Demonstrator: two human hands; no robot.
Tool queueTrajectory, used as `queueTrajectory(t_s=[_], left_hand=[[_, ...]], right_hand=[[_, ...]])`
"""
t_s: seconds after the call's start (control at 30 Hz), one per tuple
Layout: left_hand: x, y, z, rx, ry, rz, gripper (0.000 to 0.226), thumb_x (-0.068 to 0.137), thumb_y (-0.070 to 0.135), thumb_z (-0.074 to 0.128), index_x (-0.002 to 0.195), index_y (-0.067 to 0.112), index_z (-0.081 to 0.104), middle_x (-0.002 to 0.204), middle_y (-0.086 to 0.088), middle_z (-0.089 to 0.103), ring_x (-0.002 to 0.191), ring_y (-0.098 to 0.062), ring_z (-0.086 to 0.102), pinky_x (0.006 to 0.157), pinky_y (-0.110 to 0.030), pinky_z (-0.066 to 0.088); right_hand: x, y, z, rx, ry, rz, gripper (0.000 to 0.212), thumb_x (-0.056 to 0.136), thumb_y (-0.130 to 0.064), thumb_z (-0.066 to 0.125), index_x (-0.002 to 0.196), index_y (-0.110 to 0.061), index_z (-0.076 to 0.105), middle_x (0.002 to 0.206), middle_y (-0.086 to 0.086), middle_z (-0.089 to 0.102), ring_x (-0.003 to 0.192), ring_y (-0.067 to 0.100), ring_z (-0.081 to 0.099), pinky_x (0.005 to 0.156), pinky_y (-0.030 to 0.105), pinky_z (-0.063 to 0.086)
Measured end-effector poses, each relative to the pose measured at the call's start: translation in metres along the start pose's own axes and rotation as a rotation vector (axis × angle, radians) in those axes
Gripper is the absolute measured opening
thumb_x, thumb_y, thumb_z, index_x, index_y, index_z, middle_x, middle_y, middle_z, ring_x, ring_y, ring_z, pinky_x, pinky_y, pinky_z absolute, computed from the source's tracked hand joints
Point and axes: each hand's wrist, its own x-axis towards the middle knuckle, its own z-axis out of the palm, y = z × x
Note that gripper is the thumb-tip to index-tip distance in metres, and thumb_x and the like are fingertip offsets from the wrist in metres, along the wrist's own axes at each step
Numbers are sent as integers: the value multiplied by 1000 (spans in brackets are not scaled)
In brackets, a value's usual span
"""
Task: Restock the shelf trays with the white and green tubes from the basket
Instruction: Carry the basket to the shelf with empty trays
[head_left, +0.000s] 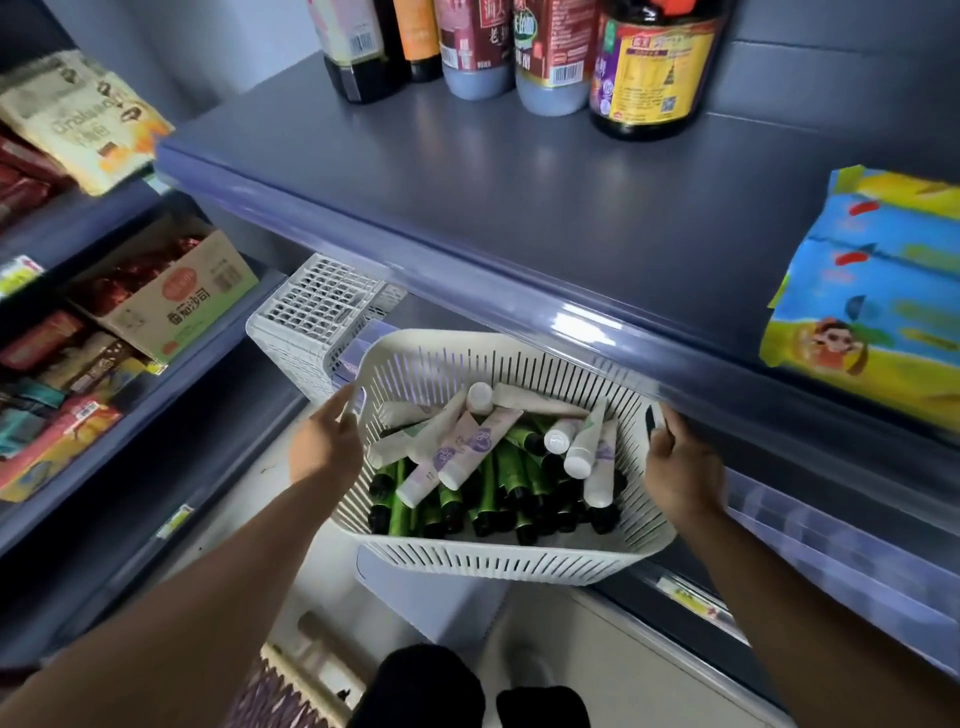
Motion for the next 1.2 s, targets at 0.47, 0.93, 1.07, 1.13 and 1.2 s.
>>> queueTrajectory(t_s=[0.47,0.93,1.07,1.13,1.2], left_hand=[[96,-28,13,41,-227,159,43,98,18,38,134,37,52,118,-9,67,85,-30,60,72,-32,46],[107,-55,-6,233,-312,380,45,100,13,34,143,25,44,137,-5,55,106,-33,60,75,-28,36],[90,-66,-8,146,-279,337,44,99,17,37,140,32,46,120,-12,65,92,-32,60,73,-29,38],[89,-76,-3,140,-306,356,44,99,18,37,139,33,46,116,-14,67,86,-31,60,71,-31,41],[94,-85,4,127,-339,367,44,99,19,38,139,34,46,113,-16,68,79,-29,59,69,-30,42]], right_hand=[[-43,-32,53,66,162,161,45,102,-26,33,145,-39,35,137,11,55,105,39,62,81,38,48],[-108,-26,89,177,234,213,46,103,-21,30,147,-32,33,128,9,62,60,13,53,46,18,37],[-121,-15,95,167,234,198,44,102,-20,30,143,-32,37,118,12,66,67,22,56,52,24,44],[-130,-10,100,179,235,218,45,101,-18,30,143,-35,36,111,14,68,61,20,55,48,21,40],[-142,-9,107,190,240,285,48,101,-20,30,144,-41,32,110,14,69,58,18,53,45,19,33]])
